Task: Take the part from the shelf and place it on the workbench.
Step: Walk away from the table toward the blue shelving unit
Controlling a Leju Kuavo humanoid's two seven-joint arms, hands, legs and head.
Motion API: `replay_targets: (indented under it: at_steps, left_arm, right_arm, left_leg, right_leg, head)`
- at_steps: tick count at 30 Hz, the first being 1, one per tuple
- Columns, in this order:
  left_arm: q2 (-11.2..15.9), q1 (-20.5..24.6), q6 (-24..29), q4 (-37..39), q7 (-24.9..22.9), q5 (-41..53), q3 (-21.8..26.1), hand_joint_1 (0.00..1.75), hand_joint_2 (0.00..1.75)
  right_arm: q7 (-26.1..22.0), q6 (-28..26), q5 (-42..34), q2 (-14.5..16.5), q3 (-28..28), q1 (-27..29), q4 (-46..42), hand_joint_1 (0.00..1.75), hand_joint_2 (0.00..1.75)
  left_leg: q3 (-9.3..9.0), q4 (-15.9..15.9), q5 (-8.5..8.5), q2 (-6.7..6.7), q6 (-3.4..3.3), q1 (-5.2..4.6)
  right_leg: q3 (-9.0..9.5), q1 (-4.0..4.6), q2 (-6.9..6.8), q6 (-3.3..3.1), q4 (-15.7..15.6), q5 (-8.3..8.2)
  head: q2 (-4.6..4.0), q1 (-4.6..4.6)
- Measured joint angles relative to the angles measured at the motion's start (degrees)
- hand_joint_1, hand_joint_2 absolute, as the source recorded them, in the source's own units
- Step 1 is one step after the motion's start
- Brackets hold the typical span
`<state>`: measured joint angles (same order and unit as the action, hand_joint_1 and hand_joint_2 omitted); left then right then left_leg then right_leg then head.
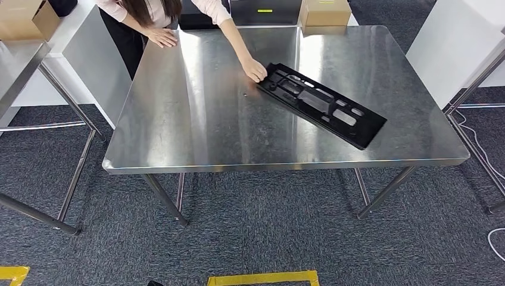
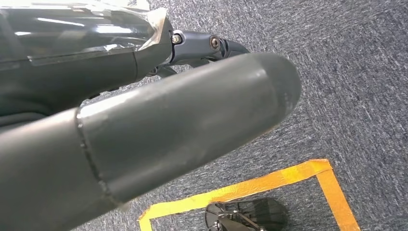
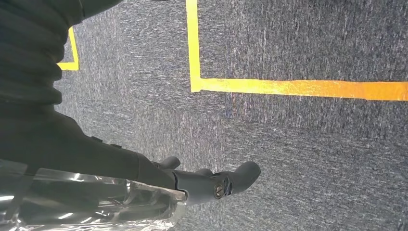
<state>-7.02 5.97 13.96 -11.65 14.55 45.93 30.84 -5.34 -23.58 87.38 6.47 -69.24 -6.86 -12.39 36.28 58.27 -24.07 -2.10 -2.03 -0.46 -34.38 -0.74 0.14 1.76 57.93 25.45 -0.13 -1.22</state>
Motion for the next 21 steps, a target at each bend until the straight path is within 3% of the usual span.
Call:
replay_targets:
  at_steps: [21]
  left_arm:
    - [0.0, 0.1, -0.1, 0.0, 1.4, 0.2, 0.0, 0.00, 0.00]
  right_arm:
    - [0.0, -0.2, -1.2, 0.0, 0.0, 0.2, 0.2, 0.00, 1.75]
  left_leg:
    - [0.00, 0.0, -0.02, 0.01, -0.01, -0.02]
  right_leg:
    - [0.01, -0.04, 0.00, 0.00, 0.0, 0.00]
  head:
    - [0.00, 0.01]
